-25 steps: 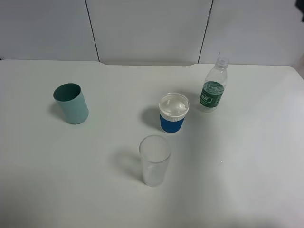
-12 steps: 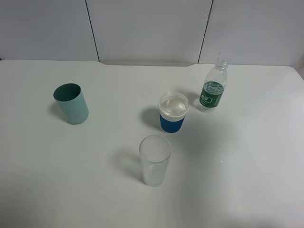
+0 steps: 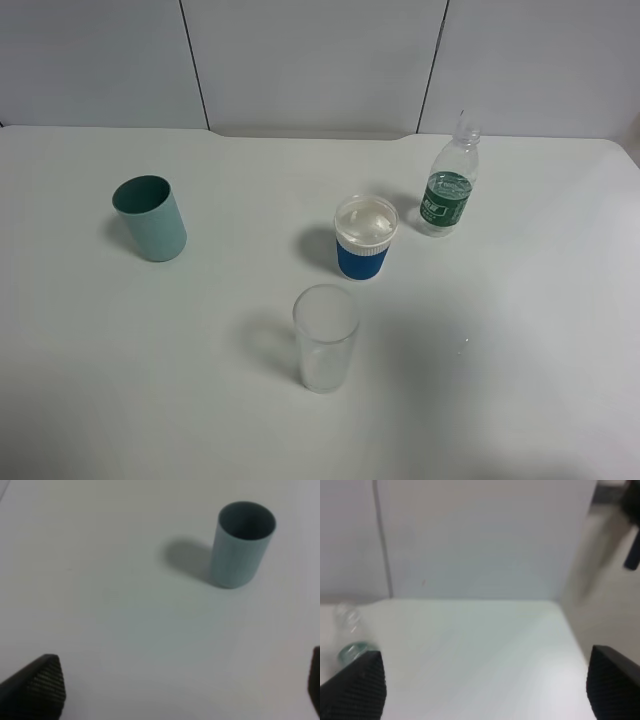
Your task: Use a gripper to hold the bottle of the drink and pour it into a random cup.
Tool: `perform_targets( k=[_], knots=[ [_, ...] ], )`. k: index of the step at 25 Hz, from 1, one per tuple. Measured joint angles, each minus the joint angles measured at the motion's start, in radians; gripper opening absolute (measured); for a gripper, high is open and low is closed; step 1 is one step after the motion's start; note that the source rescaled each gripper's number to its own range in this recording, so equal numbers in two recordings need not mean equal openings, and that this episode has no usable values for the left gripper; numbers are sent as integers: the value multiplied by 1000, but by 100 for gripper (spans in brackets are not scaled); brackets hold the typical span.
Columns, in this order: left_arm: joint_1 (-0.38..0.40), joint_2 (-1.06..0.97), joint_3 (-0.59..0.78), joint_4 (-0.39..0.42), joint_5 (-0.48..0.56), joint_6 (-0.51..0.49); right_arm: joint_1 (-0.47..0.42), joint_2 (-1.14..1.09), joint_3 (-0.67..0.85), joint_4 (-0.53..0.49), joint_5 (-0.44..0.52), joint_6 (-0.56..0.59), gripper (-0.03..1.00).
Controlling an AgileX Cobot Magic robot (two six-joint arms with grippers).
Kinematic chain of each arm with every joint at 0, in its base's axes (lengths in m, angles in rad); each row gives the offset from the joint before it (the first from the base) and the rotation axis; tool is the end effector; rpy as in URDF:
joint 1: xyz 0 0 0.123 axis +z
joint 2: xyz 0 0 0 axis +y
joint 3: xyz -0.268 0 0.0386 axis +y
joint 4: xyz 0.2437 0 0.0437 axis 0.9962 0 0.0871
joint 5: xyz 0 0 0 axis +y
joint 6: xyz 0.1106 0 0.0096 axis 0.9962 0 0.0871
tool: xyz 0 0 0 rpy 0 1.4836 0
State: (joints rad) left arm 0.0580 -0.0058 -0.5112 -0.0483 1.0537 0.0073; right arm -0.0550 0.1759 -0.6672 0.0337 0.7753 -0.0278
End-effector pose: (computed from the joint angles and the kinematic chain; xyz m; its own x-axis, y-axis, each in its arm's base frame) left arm 0.0222 -0.0034 0.2703 -0.4329 -0.0417 -0.9005 -0.0274 0.9991 -0.0332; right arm 0.0461 0.0001 0.3397 -0.1951 0.0070 -0.9808 0.0311 0.9995 0.0009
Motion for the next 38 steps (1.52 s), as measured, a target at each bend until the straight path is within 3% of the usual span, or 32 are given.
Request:
perform_targets(
  k=[7, 21, 38],
  knots=[
    [0, 0, 0, 0, 0, 0, 0, -76, 0, 107, 106, -72, 77],
    [0, 0, 0, 0, 0, 0, 0, -179, 36, 97, 234, -76, 77],
    [0, 0, 0, 0, 0, 0, 0, -179, 179, 79, 281, -76, 77]
  ],
)
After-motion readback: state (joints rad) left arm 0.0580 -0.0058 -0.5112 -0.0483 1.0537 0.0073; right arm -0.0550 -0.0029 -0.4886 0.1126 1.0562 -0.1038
